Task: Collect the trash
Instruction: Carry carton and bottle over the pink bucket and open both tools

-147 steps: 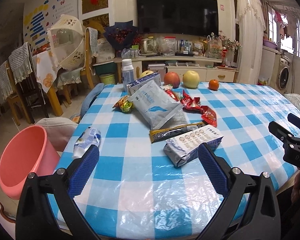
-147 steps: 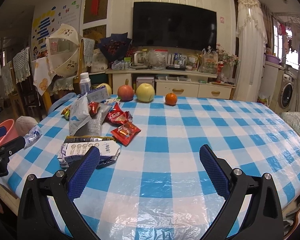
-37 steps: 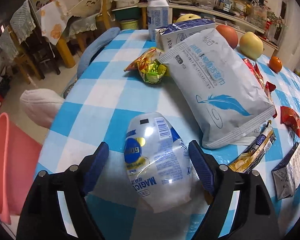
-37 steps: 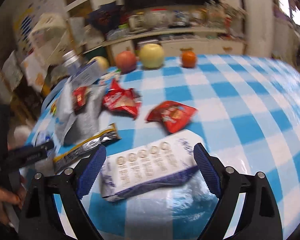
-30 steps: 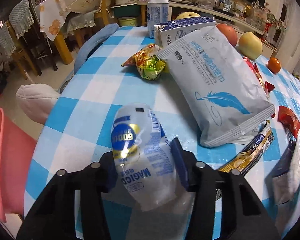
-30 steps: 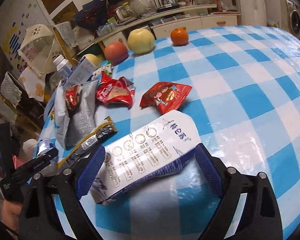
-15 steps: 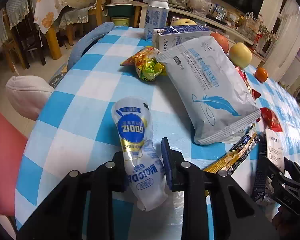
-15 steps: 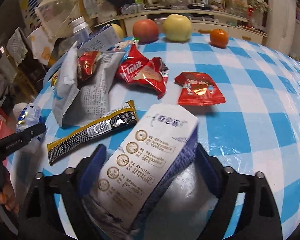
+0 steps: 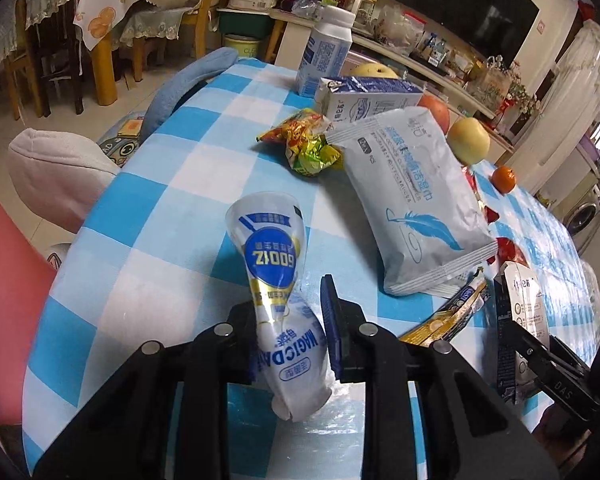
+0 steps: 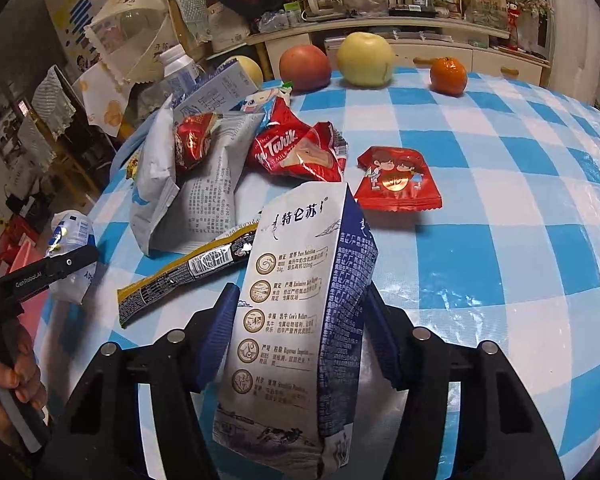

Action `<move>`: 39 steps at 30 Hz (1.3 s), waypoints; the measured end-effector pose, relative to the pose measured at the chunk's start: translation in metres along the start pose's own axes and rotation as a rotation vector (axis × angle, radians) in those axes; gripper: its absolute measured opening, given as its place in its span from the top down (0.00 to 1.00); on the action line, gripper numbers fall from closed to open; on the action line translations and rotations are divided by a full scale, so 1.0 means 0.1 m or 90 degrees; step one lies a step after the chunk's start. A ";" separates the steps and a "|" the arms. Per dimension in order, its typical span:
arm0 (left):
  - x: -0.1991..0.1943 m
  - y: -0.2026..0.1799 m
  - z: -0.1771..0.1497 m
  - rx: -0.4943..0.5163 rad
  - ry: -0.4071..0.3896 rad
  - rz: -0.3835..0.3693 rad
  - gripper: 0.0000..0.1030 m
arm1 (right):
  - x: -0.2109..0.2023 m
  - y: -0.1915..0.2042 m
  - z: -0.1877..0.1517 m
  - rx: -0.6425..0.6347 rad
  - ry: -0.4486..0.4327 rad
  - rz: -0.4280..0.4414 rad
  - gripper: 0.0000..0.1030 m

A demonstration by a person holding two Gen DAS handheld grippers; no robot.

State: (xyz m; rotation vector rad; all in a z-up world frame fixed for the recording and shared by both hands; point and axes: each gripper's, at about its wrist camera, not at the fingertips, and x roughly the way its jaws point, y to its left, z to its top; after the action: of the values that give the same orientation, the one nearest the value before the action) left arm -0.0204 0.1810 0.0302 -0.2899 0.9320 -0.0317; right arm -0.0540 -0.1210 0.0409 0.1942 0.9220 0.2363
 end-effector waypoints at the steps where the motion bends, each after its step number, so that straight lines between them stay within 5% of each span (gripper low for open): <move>1: -0.02 0.01 0.00 -0.003 -0.003 -0.006 0.74 | -0.03 -0.01 0.00 0.003 -0.006 0.005 0.40; 9: -0.32 0.08 0.07 -0.019 -0.056 -0.030 0.74 | -0.27 -0.03 0.06 0.031 -0.054 0.090 0.40; 16: -0.73 0.34 0.16 -0.048 -0.127 -0.008 0.74 | -0.48 0.40 0.10 0.006 -0.084 0.163 0.40; 28: -1.47 1.53 0.22 -0.205 -0.228 0.113 0.74 | -0.33 2.33 0.24 -0.089 -0.030 0.367 0.40; 37: -1.74 2.40 0.07 -0.366 -0.251 0.146 0.74 | 0.02 3.66 0.28 -0.166 0.006 0.435 0.40; 38: -1.75 2.45 0.06 -0.377 -0.253 0.150 0.71 | 0.07 3.76 0.26 -0.170 0.013 0.441 0.39; 39: -1.75 2.48 0.04 -0.385 -0.255 0.154 0.59 | 0.13 3.86 0.24 -0.175 0.023 0.444 0.38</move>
State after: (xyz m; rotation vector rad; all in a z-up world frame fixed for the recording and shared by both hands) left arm -0.1457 0.4464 0.1059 -0.7113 0.5522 0.5215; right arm -0.0726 0.2506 0.1477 0.2523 0.8200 1.0071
